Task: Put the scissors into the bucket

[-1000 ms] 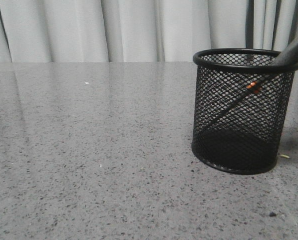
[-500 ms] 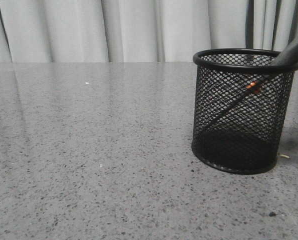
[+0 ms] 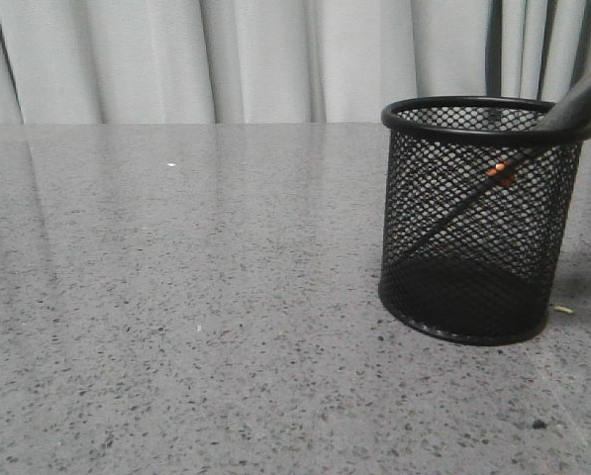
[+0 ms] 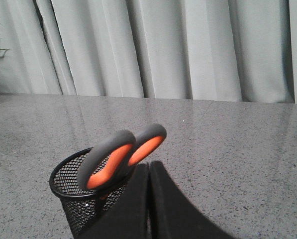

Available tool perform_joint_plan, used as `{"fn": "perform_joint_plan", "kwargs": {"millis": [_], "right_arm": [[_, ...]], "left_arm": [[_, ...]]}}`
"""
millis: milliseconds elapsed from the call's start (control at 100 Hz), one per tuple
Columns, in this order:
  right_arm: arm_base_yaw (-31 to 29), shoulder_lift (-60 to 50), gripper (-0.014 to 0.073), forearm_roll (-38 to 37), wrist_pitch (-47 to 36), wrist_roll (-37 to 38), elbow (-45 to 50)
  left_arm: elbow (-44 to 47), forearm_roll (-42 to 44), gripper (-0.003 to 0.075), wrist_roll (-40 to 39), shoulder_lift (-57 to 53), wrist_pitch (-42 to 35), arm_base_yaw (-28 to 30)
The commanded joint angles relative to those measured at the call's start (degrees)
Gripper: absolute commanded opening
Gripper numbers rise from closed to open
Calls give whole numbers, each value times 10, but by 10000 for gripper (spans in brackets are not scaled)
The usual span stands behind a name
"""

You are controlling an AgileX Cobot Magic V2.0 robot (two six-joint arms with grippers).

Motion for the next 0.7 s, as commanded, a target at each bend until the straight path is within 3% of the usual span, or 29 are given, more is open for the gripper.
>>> {"fn": "perform_joint_plan", "kwargs": {"millis": [0, 690], "right_arm": [[-3, 7, -63, 1, -48, -5, -14], [-3, 7, -63, 1, -48, -5, -14]], "left_arm": [[24, 9, -19, 6, -16, -45, 1], [24, 15, -19, 6, -16, -45, 1]]}}
